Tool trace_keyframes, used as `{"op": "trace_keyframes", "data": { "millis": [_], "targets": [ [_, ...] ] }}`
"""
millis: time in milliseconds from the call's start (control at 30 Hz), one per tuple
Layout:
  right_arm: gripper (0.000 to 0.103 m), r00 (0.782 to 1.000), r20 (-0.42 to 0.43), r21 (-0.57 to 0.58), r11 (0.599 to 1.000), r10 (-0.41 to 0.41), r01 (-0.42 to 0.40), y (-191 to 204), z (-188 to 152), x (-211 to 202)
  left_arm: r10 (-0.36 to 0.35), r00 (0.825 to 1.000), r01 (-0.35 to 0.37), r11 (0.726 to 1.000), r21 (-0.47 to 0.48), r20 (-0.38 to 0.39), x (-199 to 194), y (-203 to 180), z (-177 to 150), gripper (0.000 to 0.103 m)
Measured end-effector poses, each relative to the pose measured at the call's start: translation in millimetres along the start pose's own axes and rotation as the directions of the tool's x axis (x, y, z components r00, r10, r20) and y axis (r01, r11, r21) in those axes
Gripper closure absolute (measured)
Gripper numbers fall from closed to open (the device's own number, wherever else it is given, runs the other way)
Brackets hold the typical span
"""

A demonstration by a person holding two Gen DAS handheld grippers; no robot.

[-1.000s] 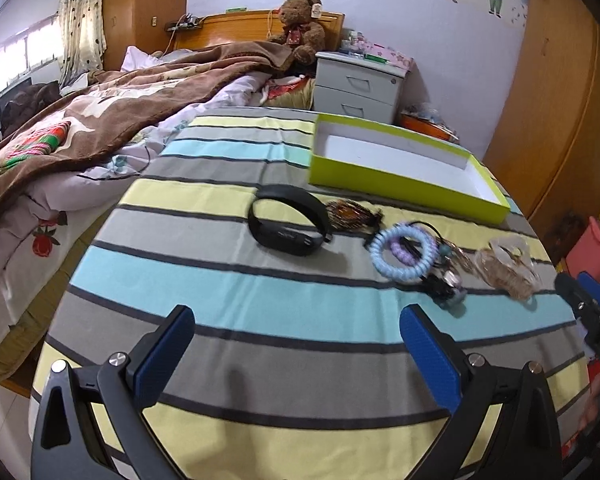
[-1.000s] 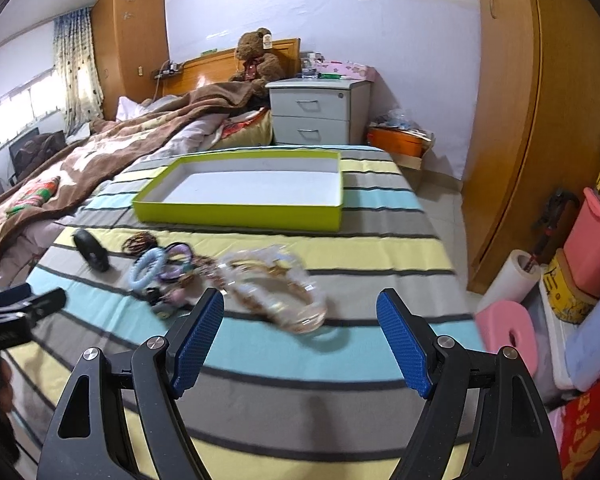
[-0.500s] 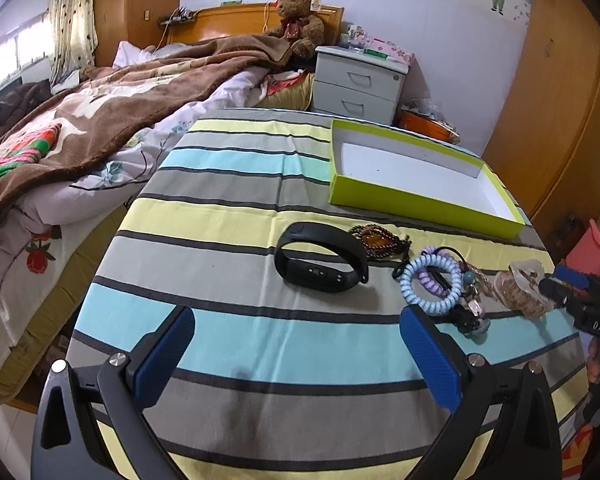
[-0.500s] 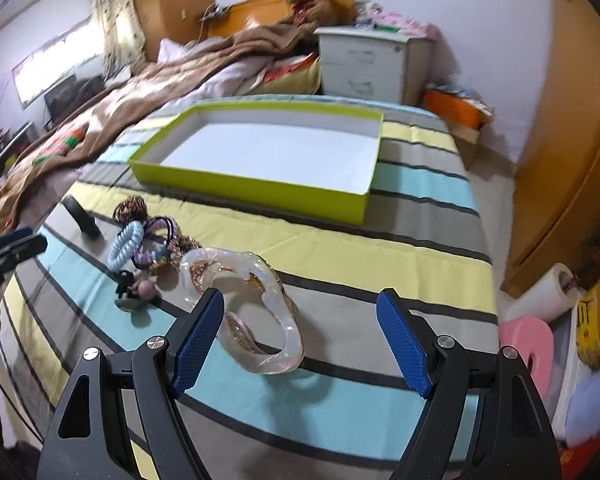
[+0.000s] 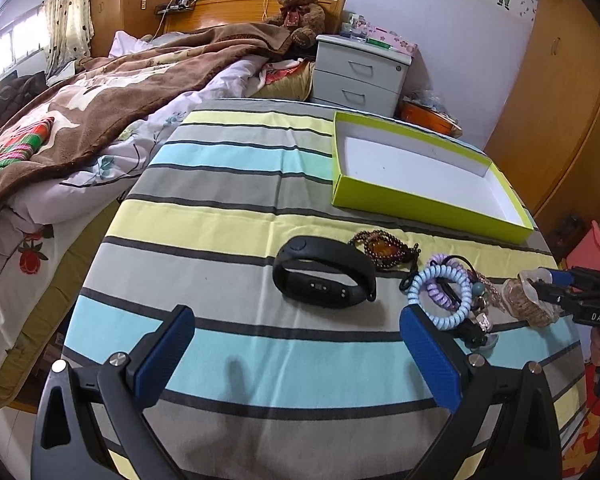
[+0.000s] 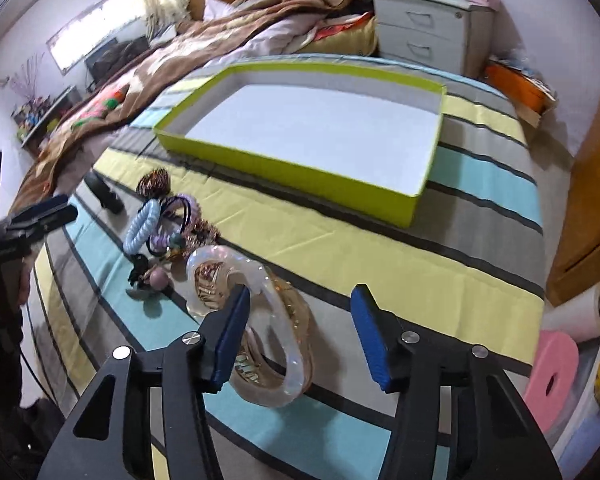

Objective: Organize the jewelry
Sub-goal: 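Grasp the clear claw clip with the right tool while the left tool grasps the black wristband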

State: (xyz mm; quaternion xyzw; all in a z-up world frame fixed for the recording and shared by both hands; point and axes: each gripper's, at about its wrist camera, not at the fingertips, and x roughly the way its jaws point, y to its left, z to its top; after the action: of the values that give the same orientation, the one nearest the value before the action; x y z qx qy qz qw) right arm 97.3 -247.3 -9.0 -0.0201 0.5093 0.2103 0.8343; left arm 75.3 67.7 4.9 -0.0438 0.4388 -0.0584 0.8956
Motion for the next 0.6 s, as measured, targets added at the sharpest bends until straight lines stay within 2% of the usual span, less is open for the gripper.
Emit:
{"op": "trace_keyframes", "data": {
  "millis": [100,200,333,500,600],
  "targets": [
    [0.06,0.999,-0.035,-0.024,1.0,-0.002,0.001,3.0,2.6,7.4,0.003,1.0,-0.003,1.0,0.0,-0.001,1.0,0.8,2.0,0.0],
    [0.082,0.999,-0.039,-0.039,0.999,-0.03,0.028,4.5,3.6,8.9,0.018,1.0,-0.018,1.0,-0.004,0.001,1.3,2.6,2.5,0.0],
    [0.086,0.999,-0.02,-0.03,0.999,-0.045,0.044,4.3,0.7,3.2,0.034,0.999,-0.034,0.999,-0.021,0.003,5.3,10.1,5.9,0.0],
    [0.087,0.999,0.027,0.069,0.997,-0.028,0.027,-6.0,-10.5,-5.9,0.097,0.995,-0.097,0.995,-0.012,0.001,13.5,20.1,8.9,0.002],
    [0.087,0.998,0.054,0.121,0.992,-0.028,0.021,-9.9,-16.3,-10.6,0.112,0.994,-0.112,0.994,-0.017,-0.017,23.2,28.3,10.1,0.004]
  ]
}}
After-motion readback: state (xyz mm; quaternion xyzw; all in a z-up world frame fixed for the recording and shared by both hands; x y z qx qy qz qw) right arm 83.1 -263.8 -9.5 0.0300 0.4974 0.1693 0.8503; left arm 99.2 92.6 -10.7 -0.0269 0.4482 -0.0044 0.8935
